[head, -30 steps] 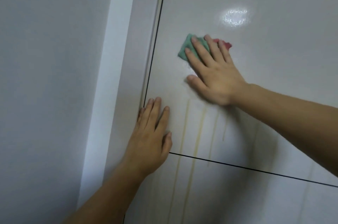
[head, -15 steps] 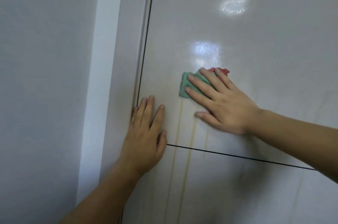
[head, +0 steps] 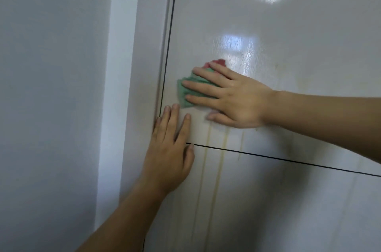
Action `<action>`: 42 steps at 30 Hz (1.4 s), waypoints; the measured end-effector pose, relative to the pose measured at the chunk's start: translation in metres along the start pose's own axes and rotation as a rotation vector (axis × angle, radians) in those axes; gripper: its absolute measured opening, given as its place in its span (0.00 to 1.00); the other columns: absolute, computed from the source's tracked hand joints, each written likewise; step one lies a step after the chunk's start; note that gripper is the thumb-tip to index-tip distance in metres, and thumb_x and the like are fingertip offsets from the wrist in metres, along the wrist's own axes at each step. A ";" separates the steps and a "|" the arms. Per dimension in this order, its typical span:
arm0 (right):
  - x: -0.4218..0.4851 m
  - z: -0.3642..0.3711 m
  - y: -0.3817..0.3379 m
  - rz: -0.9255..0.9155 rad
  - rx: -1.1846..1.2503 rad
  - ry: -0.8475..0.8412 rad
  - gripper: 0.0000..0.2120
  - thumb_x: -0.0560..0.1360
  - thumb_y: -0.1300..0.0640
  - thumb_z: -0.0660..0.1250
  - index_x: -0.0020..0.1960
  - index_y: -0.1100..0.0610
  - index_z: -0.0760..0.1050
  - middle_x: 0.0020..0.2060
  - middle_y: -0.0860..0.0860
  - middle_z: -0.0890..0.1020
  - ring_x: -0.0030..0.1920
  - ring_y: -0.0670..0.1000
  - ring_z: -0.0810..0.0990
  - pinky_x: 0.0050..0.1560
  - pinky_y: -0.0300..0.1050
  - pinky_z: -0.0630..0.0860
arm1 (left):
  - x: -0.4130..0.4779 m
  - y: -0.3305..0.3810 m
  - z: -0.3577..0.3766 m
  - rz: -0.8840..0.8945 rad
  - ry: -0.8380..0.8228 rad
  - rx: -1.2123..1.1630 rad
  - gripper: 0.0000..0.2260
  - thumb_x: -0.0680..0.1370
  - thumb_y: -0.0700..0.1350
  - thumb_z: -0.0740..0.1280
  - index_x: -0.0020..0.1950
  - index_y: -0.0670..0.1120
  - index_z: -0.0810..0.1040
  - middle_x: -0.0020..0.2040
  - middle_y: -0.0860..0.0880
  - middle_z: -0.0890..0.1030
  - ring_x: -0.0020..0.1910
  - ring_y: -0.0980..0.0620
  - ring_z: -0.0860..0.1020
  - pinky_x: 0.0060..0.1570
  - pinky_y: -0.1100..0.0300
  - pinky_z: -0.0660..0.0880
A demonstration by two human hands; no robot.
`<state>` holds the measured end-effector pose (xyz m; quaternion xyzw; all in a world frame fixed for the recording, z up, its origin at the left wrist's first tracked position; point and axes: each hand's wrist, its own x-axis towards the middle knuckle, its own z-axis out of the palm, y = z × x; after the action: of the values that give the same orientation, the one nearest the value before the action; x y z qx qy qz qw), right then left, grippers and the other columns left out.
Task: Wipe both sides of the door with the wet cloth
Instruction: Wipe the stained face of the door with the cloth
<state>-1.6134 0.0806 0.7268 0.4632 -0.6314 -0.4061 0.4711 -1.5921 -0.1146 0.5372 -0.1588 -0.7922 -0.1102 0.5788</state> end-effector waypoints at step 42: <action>-0.239 0.023 0.013 1.250 0.171 0.149 0.32 0.84 0.41 0.51 0.83 0.55 0.52 0.83 0.57 0.49 0.82 0.63 0.45 0.80 0.62 0.42 | 0.101 0.177 0.041 0.238 -0.015 0.199 0.29 0.81 0.54 0.56 0.81 0.43 0.64 0.82 0.37 0.56 0.81 0.33 0.54 0.75 0.29 0.53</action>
<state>-1.6085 0.3164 0.6817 0.0704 -0.7783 0.0309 0.6232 -1.5895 0.0764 0.6189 -0.1941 -0.7792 0.0396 0.5946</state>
